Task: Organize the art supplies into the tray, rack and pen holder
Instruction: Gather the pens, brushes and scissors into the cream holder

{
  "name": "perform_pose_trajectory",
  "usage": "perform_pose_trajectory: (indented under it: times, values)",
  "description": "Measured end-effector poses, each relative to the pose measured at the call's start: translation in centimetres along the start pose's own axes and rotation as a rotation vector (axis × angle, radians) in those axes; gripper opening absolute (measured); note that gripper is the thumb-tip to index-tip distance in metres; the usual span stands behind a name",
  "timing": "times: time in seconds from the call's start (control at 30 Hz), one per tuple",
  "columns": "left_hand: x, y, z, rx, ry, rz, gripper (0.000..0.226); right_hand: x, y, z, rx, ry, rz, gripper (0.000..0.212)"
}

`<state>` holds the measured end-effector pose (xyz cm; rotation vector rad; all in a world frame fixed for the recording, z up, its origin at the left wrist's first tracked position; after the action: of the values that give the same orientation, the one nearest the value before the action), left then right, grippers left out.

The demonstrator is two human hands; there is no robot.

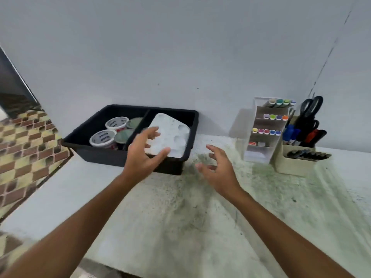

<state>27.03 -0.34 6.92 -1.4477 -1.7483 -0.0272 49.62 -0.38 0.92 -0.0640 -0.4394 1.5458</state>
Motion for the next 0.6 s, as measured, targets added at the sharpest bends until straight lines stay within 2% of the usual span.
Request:
perform_pose_trajectory:
  times: [0.07,0.13,0.23,0.33,0.47,0.57,0.6]
  values:
    - [1.0,-5.9,5.4,0.152,-0.066,-0.099,0.064,1.5,3.5,1.6,-0.027,0.015,0.013,0.075]
    - [1.8,-10.9,11.4,0.289,-0.201,-0.150,0.081,2.5,6.2,2.5,-0.059,0.033,0.023,0.086]
    - [1.7,-15.8,19.0,0.427,-0.513,-0.101,0.103,2.9,8.6,2.6,-0.093,0.119,0.004,0.104]
    - [1.3,-17.3,23.9,0.273,-0.704,-0.041,0.118,2.9,9.7,2.0,-0.116,0.159,-0.050,0.114]
    - [1.5,-17.0,26.9,-0.063,-0.751,-0.004,0.137,3.1,9.7,0.9,-0.108,0.208,-0.091,0.116]
    - [1.3,-17.0,26.7,-0.120,-0.730,0.031,0.107,2.9,9.8,0.7,-0.046,0.218,-0.098,0.116]
    - [1.3,-17.0,26.7,-0.123,-0.717,0.034,0.106,2.7,9.6,0.7,-0.029,0.216,-0.103,0.115]
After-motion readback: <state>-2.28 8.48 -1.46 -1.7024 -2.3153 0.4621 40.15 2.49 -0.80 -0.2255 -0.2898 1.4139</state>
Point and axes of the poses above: each hand's wrist, its own x-axis towards the middle knuckle, its own y-axis out of the palm, z = x × y, the point moved 8 cm from there along x, towards the middle knuckle, and after that the axes turned 2 degrees about x, right-handed, at the moved point
